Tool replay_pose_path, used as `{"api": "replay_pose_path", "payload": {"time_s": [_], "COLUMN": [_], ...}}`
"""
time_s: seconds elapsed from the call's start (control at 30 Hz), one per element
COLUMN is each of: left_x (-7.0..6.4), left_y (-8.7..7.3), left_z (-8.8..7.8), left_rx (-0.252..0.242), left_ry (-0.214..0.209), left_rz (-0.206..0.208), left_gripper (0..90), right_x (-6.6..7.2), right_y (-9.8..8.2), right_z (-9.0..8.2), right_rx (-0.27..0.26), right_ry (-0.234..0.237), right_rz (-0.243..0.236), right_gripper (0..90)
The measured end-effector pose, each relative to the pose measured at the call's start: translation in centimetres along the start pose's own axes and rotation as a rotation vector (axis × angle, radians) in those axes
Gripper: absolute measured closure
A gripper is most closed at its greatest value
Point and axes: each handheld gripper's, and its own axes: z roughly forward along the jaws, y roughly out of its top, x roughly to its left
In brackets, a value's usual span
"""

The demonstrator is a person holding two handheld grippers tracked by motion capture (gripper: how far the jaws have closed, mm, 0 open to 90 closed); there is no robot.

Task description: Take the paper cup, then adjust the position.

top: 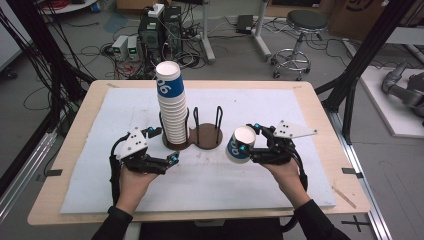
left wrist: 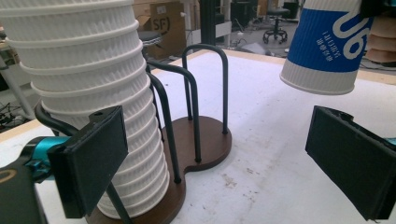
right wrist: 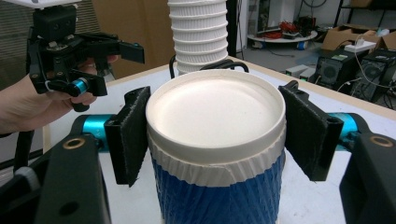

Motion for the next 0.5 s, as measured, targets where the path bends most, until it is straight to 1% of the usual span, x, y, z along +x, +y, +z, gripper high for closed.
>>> {"api": "replay_pose_path", "payload": {"time_s": [0.07, 0.13, 0.27, 0.37, 0.5], "left_x": [0.0, 0.0, -0.3, -0.6, -1.1], "left_y": [-0.1, -0.1, -0.2, -0.2, -0.1], "left_z": [0.0, 0.2, 0.7, 0.9, 1.5], "left_rx": [0.0, 0.001, 0.009, 0.005, 0.01], "left_ry": [0.001, -0.01, -0.025, -0.05, -0.084], "left_rz": [-0.006, -0.016, -0.007, -0.008, 0.003], "left_gripper": [5.6, 5.6, 5.6, 5.6, 5.6], "right_x": [0.1, 0.1, 0.0, -0.1, -0.1], "right_y": [-0.1, -0.2, -0.2, -0.1, -0.1], "right_z": [0.0, 0.0, -0.2, -0.4, -0.5], "right_rx": [0.003, 0.006, 0.001, -0.009, -0.012], "right_ry": [0.0, 0.0, -0.005, -0.007, -0.006], "right_rz": [-0.006, -0.003, 0.002, 0.005, 0.008], "right_gripper": [30.2, 30.3, 30.3, 30.2, 30.3]}}
